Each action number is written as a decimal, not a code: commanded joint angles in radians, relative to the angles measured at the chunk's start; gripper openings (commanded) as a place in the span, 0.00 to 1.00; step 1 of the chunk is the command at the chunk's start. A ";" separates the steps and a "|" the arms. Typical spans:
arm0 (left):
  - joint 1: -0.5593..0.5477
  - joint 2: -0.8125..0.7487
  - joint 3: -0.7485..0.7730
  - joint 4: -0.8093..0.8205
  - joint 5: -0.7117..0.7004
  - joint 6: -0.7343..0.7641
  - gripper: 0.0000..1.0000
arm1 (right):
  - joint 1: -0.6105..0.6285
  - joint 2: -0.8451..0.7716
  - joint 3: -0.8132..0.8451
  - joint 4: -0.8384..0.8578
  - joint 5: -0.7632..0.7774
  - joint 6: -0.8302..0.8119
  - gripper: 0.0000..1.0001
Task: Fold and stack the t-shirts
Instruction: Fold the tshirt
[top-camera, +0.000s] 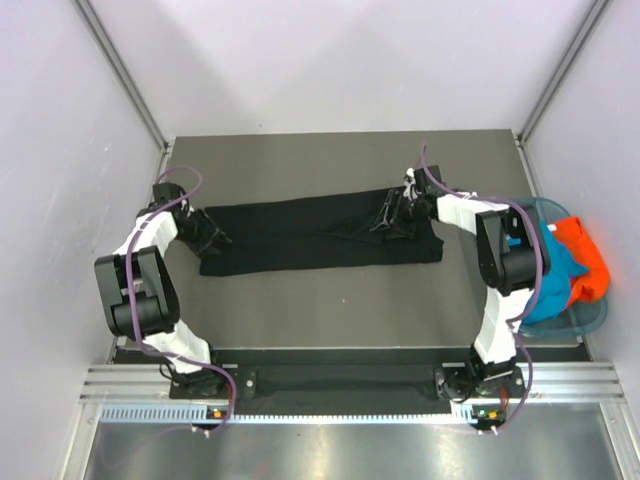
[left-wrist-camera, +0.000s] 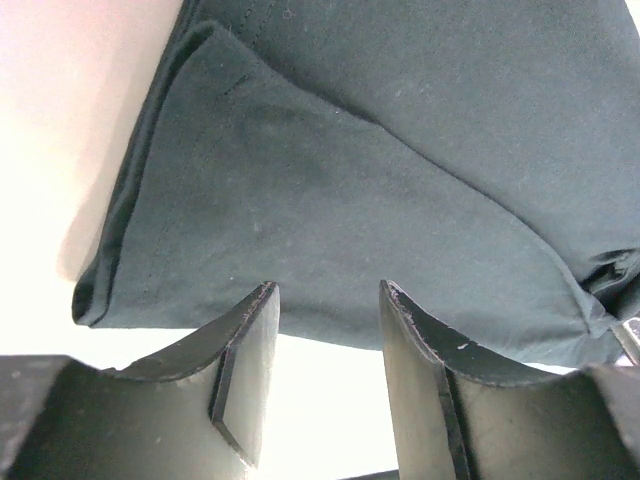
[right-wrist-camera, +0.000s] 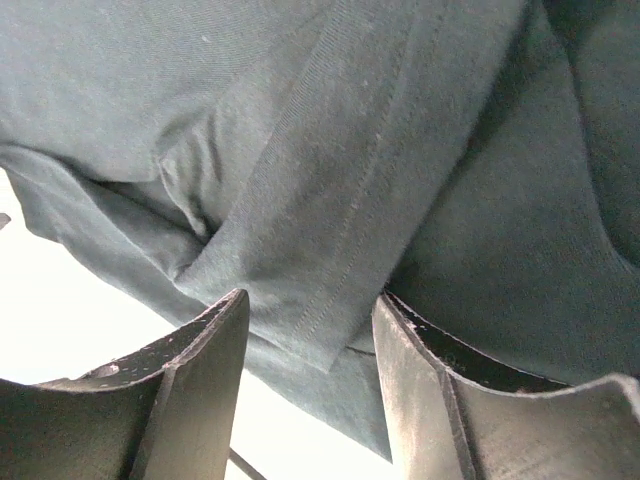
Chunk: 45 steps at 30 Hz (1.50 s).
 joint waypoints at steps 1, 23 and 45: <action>0.000 -0.058 0.001 -0.025 -0.022 0.033 0.50 | 0.015 0.024 0.039 0.096 -0.032 0.046 0.53; -0.030 -0.143 -0.007 -0.036 0.064 0.019 0.51 | 0.054 0.211 0.592 0.058 -0.145 0.230 0.54; -0.144 -0.150 -0.019 -0.025 0.061 0.013 0.52 | 0.193 0.192 0.526 -0.263 0.321 -0.215 0.53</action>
